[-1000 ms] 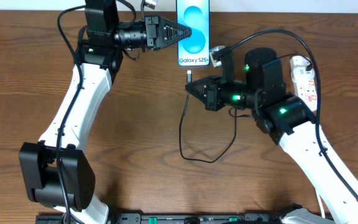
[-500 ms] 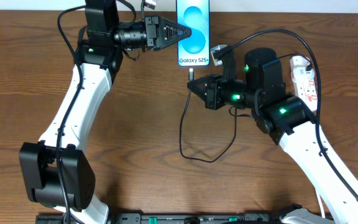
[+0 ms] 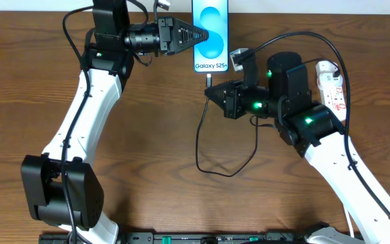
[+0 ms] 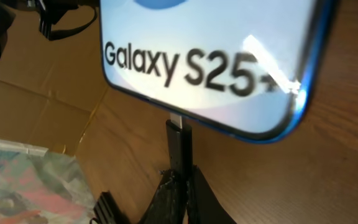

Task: Plug charger to phone and switch on socket
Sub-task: 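Push the USB-C plug up into the phone's bottom port with the right gripper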

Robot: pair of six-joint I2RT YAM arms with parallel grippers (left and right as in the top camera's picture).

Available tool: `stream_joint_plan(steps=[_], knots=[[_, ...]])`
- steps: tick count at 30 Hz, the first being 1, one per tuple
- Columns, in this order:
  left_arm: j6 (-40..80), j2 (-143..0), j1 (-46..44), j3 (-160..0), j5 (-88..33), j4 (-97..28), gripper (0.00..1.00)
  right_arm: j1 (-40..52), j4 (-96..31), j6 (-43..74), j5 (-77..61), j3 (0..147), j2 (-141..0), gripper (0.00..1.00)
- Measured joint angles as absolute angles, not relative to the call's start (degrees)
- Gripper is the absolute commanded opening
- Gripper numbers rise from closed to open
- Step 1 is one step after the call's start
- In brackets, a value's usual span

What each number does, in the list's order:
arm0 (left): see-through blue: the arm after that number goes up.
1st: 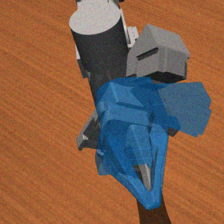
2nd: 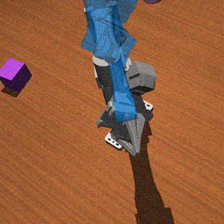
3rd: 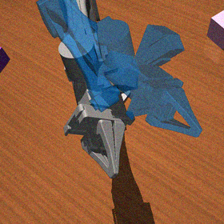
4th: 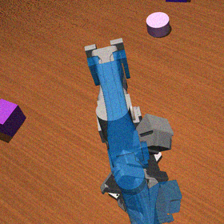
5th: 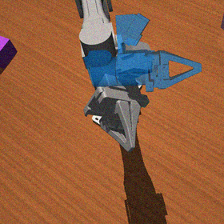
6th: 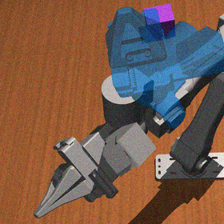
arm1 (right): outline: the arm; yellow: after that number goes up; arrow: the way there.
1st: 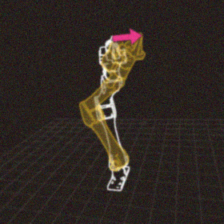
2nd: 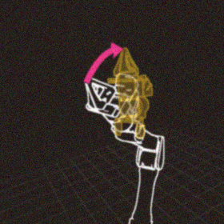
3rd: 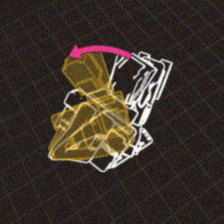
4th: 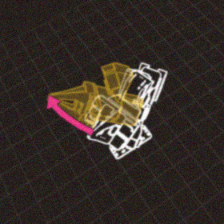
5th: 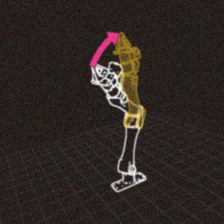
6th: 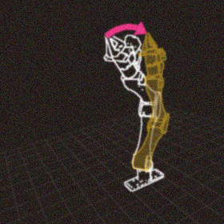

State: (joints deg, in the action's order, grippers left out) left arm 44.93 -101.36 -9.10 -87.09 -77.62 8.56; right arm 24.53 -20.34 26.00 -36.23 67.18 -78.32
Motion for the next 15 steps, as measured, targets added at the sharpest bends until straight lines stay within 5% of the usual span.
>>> stream_joint_plan(steps=[15], knots=[[44.91,-101.36,-9.10,-87.09,-77.38,8.56,0.07,24.27,-21.08,26.02,-37.28,68.20,-78.30,0.01]])
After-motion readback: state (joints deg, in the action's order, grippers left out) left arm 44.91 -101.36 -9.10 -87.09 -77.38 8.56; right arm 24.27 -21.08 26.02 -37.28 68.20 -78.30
